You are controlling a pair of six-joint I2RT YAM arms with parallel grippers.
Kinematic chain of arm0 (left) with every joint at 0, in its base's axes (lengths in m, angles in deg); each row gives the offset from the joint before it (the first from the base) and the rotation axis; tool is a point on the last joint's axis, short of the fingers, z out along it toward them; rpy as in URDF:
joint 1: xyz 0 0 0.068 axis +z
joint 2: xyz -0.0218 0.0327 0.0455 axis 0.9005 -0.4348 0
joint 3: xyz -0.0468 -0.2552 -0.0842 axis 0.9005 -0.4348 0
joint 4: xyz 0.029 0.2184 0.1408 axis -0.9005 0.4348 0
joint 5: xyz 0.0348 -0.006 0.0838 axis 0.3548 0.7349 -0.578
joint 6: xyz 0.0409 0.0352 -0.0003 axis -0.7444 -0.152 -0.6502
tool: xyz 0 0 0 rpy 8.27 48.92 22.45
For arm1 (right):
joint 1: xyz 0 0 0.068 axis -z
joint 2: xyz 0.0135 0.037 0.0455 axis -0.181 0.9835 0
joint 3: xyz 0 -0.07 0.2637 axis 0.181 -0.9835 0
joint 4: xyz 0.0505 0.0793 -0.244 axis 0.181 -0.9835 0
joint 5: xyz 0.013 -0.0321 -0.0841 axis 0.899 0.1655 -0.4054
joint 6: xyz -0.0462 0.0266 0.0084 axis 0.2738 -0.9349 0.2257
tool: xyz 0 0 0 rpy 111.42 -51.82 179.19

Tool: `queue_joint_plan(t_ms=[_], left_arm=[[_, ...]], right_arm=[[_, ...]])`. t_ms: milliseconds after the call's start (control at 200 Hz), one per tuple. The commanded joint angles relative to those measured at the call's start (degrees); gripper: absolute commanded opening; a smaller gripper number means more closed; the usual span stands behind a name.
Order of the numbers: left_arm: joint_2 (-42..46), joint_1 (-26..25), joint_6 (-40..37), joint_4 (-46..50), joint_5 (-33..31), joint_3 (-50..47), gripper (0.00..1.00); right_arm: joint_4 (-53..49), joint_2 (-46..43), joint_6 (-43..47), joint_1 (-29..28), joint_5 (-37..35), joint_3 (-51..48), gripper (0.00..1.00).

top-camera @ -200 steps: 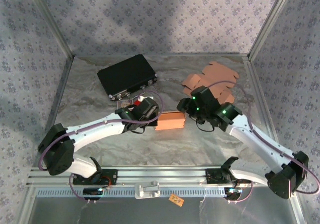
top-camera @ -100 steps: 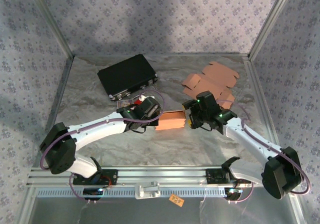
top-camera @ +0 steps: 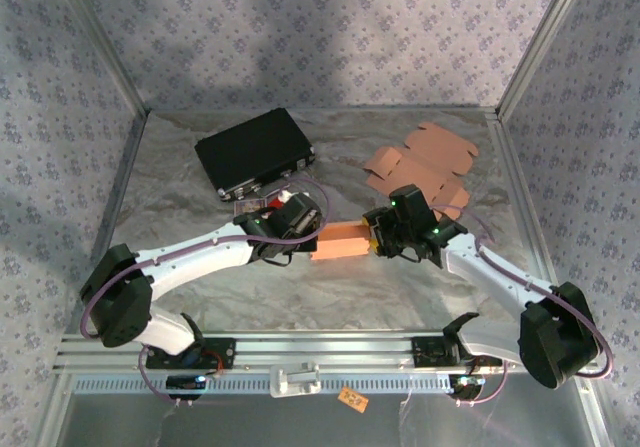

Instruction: Fold the paper box

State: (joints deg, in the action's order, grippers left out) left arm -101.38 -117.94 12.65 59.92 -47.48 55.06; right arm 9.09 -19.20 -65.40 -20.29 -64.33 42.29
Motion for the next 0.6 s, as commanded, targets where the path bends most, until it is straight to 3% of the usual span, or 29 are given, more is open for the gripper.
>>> queue_joint_plan(t_ms=[0, 45, 115, 430, 595], left_arm=[[1.6, -0.5, 1.1, 6.3, 2.7, 0.3, 0.22], [2.6, -0.5, 1.3, 6.8, 2.9, 0.2, 0.32], [4.5, -0.5, 1.7, 7.5, 3.2, 0.1, 0.37], [10.6, 2.1, 4.8, 6.8, 7.9, 0.5, 0.49], [7.1, 6.0, 7.7, 2.2, 15.6, 0.3, 0.51]], right_arm=[[-2.5, 0.9, 1.3, 0.0, -0.4, -1.4, 0.52], [-2.8, 1.0, 1.7, 0.0, -0.6, -1.4, 0.52], [-3.1, 1.2, 2.0, 0.0, -0.6, -1.4, 0.51], [-5.5, 1.4, 2.8, -0.2, -0.5, -1.0, 0.47], [-6.4, 1.3, 3.0, -0.5, -0.6, -1.1, 0.46]])
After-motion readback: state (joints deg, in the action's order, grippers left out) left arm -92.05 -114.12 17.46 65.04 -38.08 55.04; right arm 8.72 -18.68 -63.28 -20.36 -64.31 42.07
